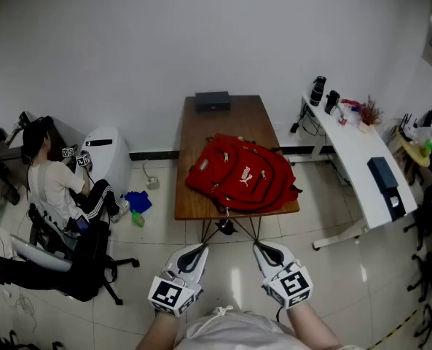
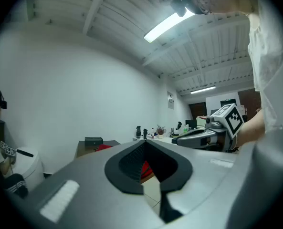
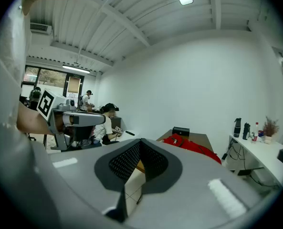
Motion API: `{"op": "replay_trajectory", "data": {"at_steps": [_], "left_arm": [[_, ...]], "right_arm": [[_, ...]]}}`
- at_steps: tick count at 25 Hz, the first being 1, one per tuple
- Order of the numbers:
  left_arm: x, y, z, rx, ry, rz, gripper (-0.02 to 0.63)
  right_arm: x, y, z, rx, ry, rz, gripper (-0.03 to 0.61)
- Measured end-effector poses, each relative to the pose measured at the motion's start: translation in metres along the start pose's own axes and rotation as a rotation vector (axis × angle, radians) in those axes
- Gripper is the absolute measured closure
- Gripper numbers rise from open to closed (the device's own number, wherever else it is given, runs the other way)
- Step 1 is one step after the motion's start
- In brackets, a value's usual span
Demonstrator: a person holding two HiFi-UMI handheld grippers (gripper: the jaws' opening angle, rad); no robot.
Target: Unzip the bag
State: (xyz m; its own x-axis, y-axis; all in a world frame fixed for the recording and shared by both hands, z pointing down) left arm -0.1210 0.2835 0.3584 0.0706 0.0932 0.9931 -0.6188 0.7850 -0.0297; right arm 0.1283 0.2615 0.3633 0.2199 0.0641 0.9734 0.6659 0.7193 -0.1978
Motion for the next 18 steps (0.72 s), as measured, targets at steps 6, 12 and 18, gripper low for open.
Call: {"op": "replay_trajectory", "data": {"at_steps": [6, 12, 18], "left_arm": [[0.009, 0.011, 0.036, -0.020, 0.009, 0.019, 0.609], [0.020, -0.005, 0.063, -0.047, 0.033, 0.048, 0.609], [0.023, -0.059, 0.104, -0.078, 0.037, 0.086, 0.609]], "right_arm": [[-0.004, -0.032, 0.009, -0.001, 0.006, 0.011, 0.572], [0.003, -0.064, -0.013, -0.011, -0.009, 0.022, 0.572], [0.001, -0.119, -0.064, -0.038, -0.034, 0.037, 0.572]]}}
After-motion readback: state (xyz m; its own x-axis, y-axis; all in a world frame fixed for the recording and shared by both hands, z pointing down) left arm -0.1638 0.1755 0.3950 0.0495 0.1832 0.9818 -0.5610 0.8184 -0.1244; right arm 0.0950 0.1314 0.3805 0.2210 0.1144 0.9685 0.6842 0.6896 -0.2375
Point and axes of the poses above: the fingertips, and each gripper's own axes: y backward along the fingers, z to its left, x out of its underside, the point moved 10 cm from there along y, backward along the fingers, and after that the axes turned 3 degrees about y, right-handed, at the moved point
